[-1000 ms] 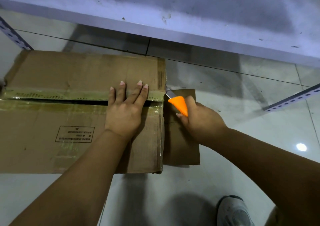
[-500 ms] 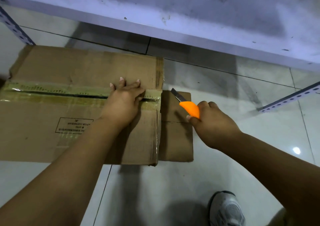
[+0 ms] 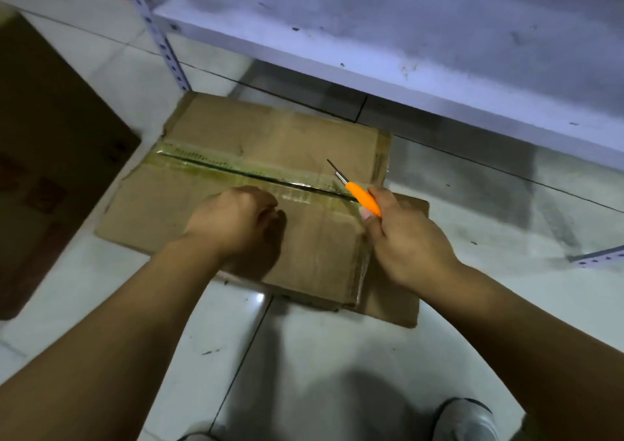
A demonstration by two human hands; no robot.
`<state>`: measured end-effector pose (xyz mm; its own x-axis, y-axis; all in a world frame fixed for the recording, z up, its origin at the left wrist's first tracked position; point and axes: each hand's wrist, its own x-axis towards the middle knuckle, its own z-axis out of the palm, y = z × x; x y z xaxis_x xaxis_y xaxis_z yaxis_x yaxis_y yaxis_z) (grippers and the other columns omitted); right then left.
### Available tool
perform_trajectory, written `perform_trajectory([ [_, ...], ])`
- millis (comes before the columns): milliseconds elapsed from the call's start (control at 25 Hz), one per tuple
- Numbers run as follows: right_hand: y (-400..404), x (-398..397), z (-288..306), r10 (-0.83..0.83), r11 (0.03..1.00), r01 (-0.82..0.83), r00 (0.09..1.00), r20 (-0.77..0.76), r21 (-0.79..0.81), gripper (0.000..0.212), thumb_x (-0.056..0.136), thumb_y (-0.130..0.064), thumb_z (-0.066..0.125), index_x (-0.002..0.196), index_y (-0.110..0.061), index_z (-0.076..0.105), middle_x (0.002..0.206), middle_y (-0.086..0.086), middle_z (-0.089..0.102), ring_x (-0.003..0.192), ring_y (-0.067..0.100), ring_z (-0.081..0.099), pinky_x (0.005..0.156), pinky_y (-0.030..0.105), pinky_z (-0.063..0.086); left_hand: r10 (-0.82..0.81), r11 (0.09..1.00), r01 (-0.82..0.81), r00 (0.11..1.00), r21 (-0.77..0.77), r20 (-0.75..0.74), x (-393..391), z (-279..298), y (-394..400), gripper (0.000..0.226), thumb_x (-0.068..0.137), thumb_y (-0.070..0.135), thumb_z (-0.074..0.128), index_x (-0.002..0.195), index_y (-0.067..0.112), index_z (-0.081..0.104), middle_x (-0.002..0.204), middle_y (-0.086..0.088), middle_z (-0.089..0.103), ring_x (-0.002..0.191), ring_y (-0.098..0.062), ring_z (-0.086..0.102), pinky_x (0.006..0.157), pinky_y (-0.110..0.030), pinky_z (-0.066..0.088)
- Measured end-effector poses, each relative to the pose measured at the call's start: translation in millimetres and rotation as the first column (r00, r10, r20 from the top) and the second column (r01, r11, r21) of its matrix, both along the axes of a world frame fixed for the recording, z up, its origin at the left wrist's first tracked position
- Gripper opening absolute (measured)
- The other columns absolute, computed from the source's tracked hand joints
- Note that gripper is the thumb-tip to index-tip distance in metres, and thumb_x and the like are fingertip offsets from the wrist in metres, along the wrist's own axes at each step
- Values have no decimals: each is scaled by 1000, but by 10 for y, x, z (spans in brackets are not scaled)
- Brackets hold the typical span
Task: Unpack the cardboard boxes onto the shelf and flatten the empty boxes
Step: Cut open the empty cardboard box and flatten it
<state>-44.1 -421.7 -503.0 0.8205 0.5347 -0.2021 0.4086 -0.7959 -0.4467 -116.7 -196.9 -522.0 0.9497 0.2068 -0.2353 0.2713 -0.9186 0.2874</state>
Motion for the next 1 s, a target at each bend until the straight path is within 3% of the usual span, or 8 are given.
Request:
perform_trajectory([
  [80,176,-59,19,49,998,-49,999,1,28,44,102,-44,29,140,-22,34,110,5,55,92,26,53,70,33,38,105,994,-104,995,13,-5,-174,112,106,32,94,36,53,122,24,63,127,-4,60,110,-29,58,91,-41,49],
  [280,576,-244,32,117,993,-116,992,-40,19,47,98,-50,37,129,-15,43,124,10,53,108,32,54,78,36,42,246,966,-246,969,72,19,-687,301,305,35,94,37,54,126,22,59,124,0,61,107,-22,58,86,-38,51],
  [480,964,-538,-59,310,934,-315,949,-56,-166,59,94,-52,49,137,-16,32,132,10,45,113,32,54,80,35,43,346,931,-343,938,122,1,-873,177,707,33,96,31,52,126,20,59,127,-4,59,109,-27,57,88,-41,51],
  [680,1241,-678,-290,349,901,-365,931,-109,-234,78,84,-51,66,140,-16,26,134,10,42,115,31,52,82,36,45,464,872,-455,886,180,-11,-994,6,1034,37,97,23,46,133,15,53,136,-11,49,116,-38,49,93,-49,46],
  [880,1080,-664,-486,402,872,-380,915,11,-309,50,94,-26,56,135,-18,29,127,7,42,109,30,54,80,39,50,512,857,-505,856,102,-69,-962,-112,1136,39,96,30,52,132,16,49,142,-14,38,123,-42,40,100,-51,40],
  [1000,880,-475,-466,318,889,-283,947,43,-359,50,96,-20,51,139,-17,26,128,9,42,109,30,54,78,39,47,510,860,-507,847,58,-149,-838,-202,1106,53,93,39,55,141,22,35,147,-15,29,128,-43,36,103,-54,38],
])
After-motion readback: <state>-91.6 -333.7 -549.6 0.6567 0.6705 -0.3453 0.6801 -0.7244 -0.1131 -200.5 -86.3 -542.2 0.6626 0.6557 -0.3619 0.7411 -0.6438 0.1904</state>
